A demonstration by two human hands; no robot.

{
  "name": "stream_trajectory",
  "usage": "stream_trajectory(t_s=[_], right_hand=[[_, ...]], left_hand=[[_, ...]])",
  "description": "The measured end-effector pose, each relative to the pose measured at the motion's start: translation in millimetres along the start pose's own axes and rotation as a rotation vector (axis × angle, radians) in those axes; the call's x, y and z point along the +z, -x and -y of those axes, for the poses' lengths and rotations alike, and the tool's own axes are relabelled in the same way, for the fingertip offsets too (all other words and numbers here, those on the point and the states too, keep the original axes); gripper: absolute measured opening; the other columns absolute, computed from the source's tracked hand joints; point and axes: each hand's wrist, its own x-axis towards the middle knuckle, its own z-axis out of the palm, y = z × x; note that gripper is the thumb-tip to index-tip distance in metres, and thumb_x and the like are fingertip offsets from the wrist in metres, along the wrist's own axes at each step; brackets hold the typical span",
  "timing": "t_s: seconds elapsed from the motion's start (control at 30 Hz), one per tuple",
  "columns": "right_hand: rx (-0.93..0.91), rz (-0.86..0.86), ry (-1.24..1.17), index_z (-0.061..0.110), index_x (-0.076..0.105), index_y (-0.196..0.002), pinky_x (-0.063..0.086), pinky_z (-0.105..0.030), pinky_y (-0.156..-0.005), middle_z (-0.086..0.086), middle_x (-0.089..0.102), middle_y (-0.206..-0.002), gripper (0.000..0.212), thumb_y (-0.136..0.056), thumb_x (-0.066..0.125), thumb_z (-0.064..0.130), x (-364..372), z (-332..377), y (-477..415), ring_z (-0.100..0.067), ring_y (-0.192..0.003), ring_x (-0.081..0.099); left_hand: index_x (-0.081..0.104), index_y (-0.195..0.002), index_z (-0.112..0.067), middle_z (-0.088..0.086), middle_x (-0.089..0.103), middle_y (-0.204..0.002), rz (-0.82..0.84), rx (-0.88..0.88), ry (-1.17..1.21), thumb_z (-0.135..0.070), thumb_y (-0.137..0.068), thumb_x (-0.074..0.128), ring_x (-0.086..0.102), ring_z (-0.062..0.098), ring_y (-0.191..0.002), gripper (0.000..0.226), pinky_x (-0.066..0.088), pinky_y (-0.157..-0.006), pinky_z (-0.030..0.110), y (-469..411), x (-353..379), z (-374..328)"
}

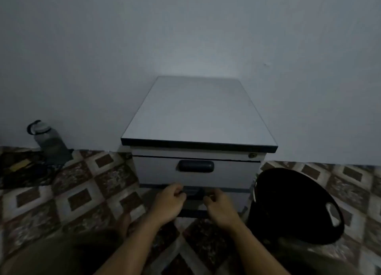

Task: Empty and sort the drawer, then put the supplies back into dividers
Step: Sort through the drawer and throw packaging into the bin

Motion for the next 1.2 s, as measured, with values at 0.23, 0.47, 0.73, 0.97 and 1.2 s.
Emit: stream_trajectory(t_s=[0.23, 0.47, 0.73, 0.97, 1.2], right_hand=[[0.149, -0.107, -0.261, 0.019, 0.053, -0.122, 0.051, -0.031, -0.083, -0.002, 0.062, -0.113, 0.022, -0.100, 0.052, 0.024, 29.5, -19.8, -26.0, -0.019, -0.097, 0.061], [0.305, -0.162, -0.772, 0.012, 0.059, -0.103, 0.058, -0.054, -0.083, -0.022, 0.067, -0.108, 0.013, -0.093, 0.065, 0.018, 49.1, -19.3, -42.3, -0.038, -0.096, 0.068], [0.307, -0.116, -0.843, 0.020, 0.058, -0.111, 0.058, -0.051, -0.086, -0.017, 0.068, -0.110, 0.018, -0.096, 0.060, 0.011, 52.9, -26.3, -27.4, -0.035, -0.099, 0.068], [0.336, -0.097, -0.734, 0.020, 0.059, -0.110, 0.058, -0.051, -0.087, -0.014, 0.068, -0.107, 0.020, -0.093, 0.063, 0.010, 52.5, -32.1, 12.4, -0.031, -0.096, 0.070], [0.199, -0.184, 0.022, 0.022, 0.055, -0.093, 0.056, -0.037, -0.073, -0.001, 0.063, -0.089, 0.006, -0.090, 0.060, 0.021, 38.1, -20.5, 38.8, -0.017, -0.081, 0.063]], left_hand=[[0.052, -0.133, -0.028, -0.005, 0.054, -0.128, -0.034, -0.091, 0.052, -0.031, -0.102, 0.049, 0.052, 0.010, -0.105, 0.031, 0.042, -0.089, 0.025, -29.3, 26.8, 23.3], [0.061, -0.105, -0.024, 0.003, 0.063, -0.110, -0.139, -0.222, 0.431, -0.020, -0.101, 0.054, 0.066, 0.021, -0.096, 0.009, 0.057, -0.075, 0.030, -38.1, 40.2, 22.0], [0.062, -0.111, -0.022, 0.000, 0.063, -0.106, -0.128, -0.241, 0.492, -0.015, -0.100, 0.057, 0.063, 0.015, -0.088, 0.015, 0.053, -0.063, 0.020, -21.4, 43.7, 14.2], [0.059, -0.115, -0.029, 0.001, 0.061, -0.110, -0.045, -0.268, 0.488, -0.016, -0.099, 0.057, 0.065, 0.016, -0.092, 0.020, 0.054, -0.062, 0.022, 23.7, 41.0, 18.6], [0.057, -0.101, -0.032, -0.005, 0.057, -0.107, -0.201, -0.096, -0.162, -0.022, -0.097, 0.054, 0.054, 0.010, -0.093, 0.010, 0.051, -0.078, 0.028, 44.8, 37.9, 31.8]])
